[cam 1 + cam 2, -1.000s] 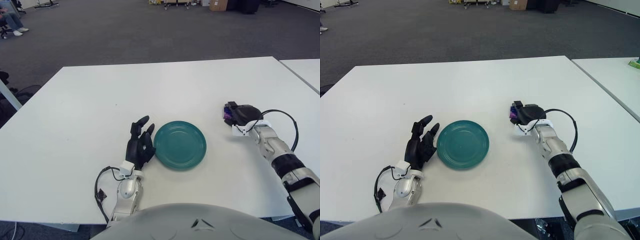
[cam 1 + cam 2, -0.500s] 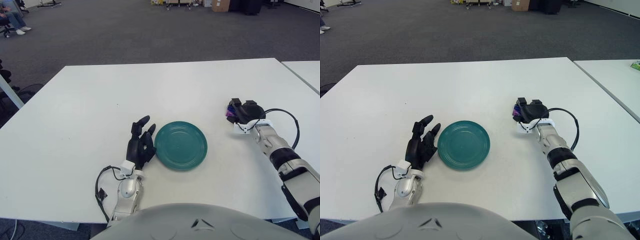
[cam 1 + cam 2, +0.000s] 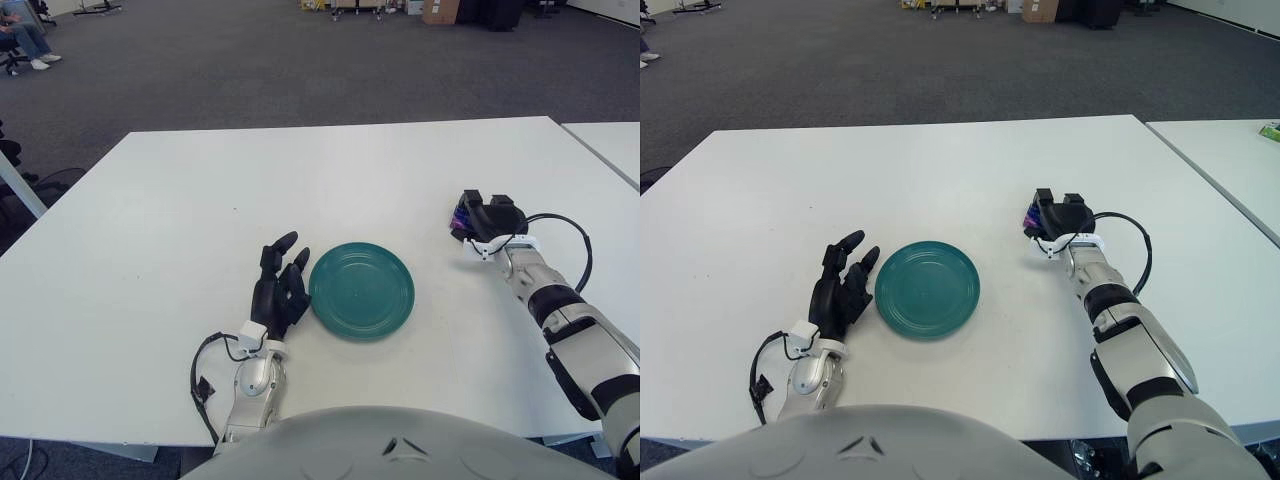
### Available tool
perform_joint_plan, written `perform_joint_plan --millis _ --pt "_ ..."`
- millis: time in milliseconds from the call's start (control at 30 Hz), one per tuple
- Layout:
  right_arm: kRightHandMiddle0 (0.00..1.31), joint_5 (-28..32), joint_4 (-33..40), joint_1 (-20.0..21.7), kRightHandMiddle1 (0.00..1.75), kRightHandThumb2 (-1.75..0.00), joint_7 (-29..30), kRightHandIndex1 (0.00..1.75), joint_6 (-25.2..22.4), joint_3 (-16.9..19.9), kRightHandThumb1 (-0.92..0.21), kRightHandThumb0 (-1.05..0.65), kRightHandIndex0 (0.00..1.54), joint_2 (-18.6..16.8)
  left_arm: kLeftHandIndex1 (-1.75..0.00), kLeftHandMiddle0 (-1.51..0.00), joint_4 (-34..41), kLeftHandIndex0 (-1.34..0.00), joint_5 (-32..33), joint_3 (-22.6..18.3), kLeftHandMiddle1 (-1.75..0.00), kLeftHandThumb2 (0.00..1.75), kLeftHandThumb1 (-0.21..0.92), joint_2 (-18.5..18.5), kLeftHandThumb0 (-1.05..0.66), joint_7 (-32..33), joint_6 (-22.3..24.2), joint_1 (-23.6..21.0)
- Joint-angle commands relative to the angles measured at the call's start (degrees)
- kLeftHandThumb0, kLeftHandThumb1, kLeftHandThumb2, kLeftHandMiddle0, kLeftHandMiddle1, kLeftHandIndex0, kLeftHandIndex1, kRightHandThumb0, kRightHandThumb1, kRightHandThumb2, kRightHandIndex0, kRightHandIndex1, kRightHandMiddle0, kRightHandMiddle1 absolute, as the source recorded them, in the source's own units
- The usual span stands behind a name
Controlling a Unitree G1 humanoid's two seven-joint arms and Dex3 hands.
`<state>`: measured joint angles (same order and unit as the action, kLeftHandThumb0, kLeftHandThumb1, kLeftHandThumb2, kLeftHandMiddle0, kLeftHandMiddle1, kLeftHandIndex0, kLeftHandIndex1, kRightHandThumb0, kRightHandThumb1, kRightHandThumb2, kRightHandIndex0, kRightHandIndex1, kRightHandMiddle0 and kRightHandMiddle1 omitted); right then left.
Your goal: Put the gum into the plate.
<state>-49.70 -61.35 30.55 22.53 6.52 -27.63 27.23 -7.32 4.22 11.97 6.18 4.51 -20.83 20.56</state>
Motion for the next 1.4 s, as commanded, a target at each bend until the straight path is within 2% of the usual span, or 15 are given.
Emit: perform_joint_plan --millis 0,133,267,433,533,600,733,867,967,1167,1367 --pt "0.39 1.3 -6.8 -7.8 1.75 -0.94 -3.8 1.75 0.8 -2.4 -0.61 -0.4 0.89 -3.3 -0.91 -0.57 -1.2 -0.01 0.7 0.4 -0.07 0.82 0.92 2.5 -0.78 -0.2 1.2 2.2" --pt "0.41 2.7 -6.0 -6.0 1.75 -0.97 -2.9 1.75 2.3 -1.9 -0.59 -0.41 0.91 -2.6 -0.92 -0.57 -1.1 -0.01 0.8 0.3 -0.07 0.8 0.92 2.5 -0.79 -0.2 1.2 2.2" --pt "0.41 3.9 0.5 -4.0 1.75 -0.97 -4.1 1.75 4.0 -1.5 -0.59 -0.41 0.9 -0.1 -0.92 -0.57 -1.0 -0.01 0.8 0.2 -0.07 0.8 0.92 2.5 -0.8 -0.1 1.7 2.1" --pt "0.4 5.9 16.4 -4.0 1.75 -0.95 -11.6 1.75 4.4 0.3 -0.61 -0.4 0.88 4.9 -0.92 -0.57 -0.7 -0.01 0.1 0.2 -0.08 0.8 0.92 2.3 -0.81 0.3 2.2 2.0" --pt "0.39 6.7 31.4 -7.9 1.75 -0.94 -17.0 1.75 2.6 2.5 -0.61 -0.4 0.86 8.2 -0.92 -0.57 -0.6 -0.01 -0.3 0.1 -0.07 0.81 0.92 2.2 -0.81 0.5 2.3 1.9" --pt "0.39 6.7 36.2 -9.3 1.75 -0.94 -18.9 1.75 1.7 3.4 -0.62 -0.4 0.86 8.9 -0.92 -0.56 -0.6 -0.01 -0.4 0.1 -0.07 0.81 0.92 2.2 -0.81 0.6 2.3 1.9" --pt "0.4 6.1 49.5 -11.3 1.75 -0.96 -24.0 1.75 4.8 4.6 -0.6 -0.4 0.86 13.4 -0.92 -0.56 0.1 -0.01 -0.5 0.3 -0.07 0.83 0.92 2.2 -0.81 0.7 2.5 2.1" --pt "0.42 5.1 58.7 -13.6 1.75 -0.99 -26.9 1.75 5.1 5.7 -0.57 -0.41 0.87 14.8 -0.92 -0.56 0.5 -0.01 -0.2 0.3 -0.07 0.84 0.92 2.3 -0.81 0.6 2.8 2.2" --pt "0.43 4.9 65.6 -15.2 1.75 -1.0 -28.8 1.75 5.0 6.4 -0.57 -0.41 0.9 14.7 -0.93 -0.56 0.2 -0.01 -0.3 0.2 -0.07 0.84 0.92 2.5 -0.81 0.9 2.4 1.9" --pt "0.43 5.7 73.0 -17.0 1.75 -1.02 -34.7 1.75 1.7 6.6 -0.56 -0.41 0.93 12.7 -0.92 -0.54 0.1 -0.01 -0.8 0.2 -0.06 0.83 0.92 2.6 -0.82 1.3 2.3 1.8" --pt "0.46 1.5 82.3 -16.0 1.75 -1.05 -45.7 1.75 -3.6 3.1 -0.53 -0.42 0.96 9.0 -0.92 -0.53 0.5 -0.02 -0.4 0.3 -0.06 0.83 0.92 3.0 -0.82 1.4 2.7 1.9"
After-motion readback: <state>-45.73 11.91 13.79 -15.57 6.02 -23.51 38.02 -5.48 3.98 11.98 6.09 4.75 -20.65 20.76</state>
